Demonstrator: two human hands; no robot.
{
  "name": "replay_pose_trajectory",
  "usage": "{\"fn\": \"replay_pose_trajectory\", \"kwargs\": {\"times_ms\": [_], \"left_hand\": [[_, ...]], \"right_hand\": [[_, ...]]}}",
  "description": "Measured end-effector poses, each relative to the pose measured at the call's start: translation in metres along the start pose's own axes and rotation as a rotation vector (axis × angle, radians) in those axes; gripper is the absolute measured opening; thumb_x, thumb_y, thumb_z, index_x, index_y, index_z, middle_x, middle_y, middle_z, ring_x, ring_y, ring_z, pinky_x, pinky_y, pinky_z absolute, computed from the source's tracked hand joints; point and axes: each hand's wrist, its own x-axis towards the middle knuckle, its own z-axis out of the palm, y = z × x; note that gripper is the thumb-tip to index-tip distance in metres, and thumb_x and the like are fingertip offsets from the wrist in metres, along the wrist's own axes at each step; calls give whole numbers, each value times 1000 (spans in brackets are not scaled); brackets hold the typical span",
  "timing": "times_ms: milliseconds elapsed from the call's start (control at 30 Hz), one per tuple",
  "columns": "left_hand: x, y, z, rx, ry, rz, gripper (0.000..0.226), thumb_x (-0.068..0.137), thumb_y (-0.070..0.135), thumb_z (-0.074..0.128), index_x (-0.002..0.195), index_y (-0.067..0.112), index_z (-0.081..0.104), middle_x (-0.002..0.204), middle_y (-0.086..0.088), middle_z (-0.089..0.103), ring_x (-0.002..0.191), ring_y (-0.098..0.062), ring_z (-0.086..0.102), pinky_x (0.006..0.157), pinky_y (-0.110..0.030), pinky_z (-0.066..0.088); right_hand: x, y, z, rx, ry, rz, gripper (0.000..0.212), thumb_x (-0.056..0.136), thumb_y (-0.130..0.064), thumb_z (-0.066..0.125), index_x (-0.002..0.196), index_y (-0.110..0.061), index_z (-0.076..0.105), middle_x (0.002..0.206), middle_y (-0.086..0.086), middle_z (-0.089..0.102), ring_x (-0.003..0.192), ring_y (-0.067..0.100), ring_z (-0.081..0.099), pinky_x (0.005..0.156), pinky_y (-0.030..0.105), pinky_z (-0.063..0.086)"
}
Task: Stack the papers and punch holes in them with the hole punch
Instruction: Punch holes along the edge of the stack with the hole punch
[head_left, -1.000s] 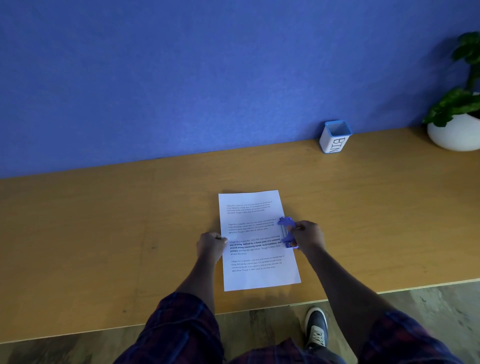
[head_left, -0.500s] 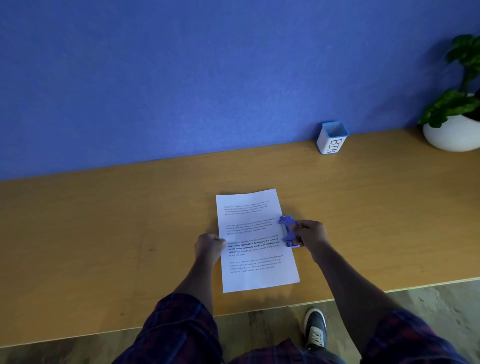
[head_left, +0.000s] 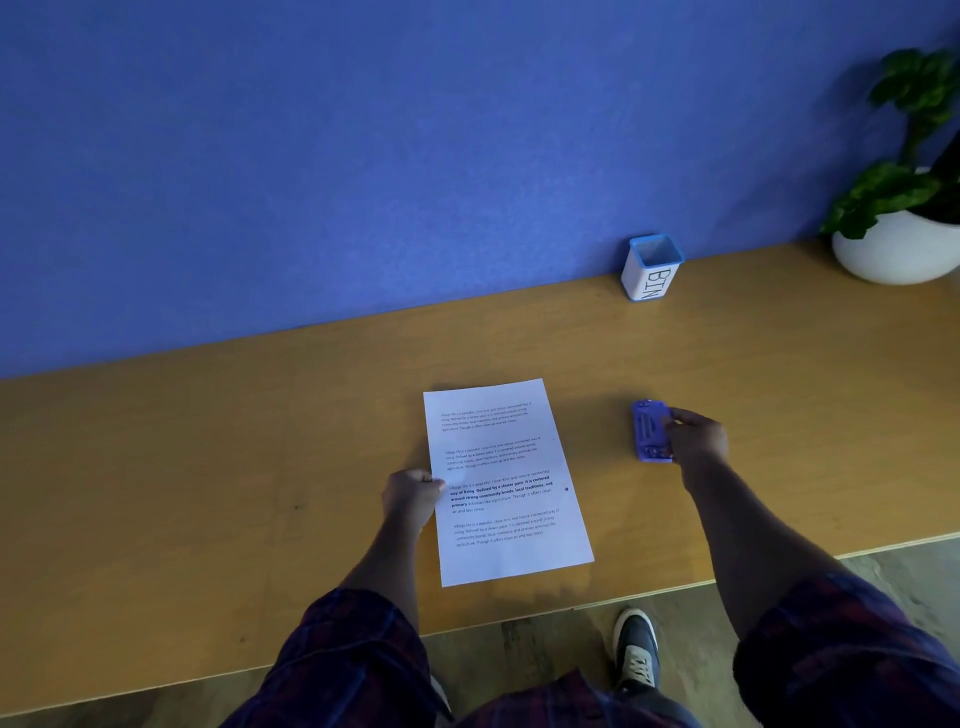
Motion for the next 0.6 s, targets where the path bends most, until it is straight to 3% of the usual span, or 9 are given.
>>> {"fn": "replay_pose_trajectory", "kwargs": {"times_ms": [67,133,367,600], "left_hand": [[0,0,0,4,2,1,11,90,19,72,93,9,76,92,-7,76,72,-20,65,57,-23,47],[0,0,0,10,9,5,11,90,19,72,93,9,76,92,-7,76,72,-20,64,57,-23,46],[1,-2,2,0,10,7,11,90,18,72,93,9,76,96,-9,77,80,-23,66,68,-26,49],[1,-3,2,-28,19,10,10,90,17,73,95,9,76,97,-10,77,89,-28,71,77,-31,55]], "right_hand": [[9,3,-10,-34,54,16,30,94,-17,65,123,-13,73,105,17,73,86,30,62,87,43,54],[15,5,-19,-41,84,21,30,94,-17,62,123,-14,73,116,15,73,89,29,63,81,36,50],[27,6,-36,-97,13,31,33,95,-12,54,121,-13,74,95,9,67,83,27,58,73,32,43],[31,0,-37,-247,-36,17,36,93,-13,49,116,-20,76,102,12,71,86,30,61,76,33,45]]}}
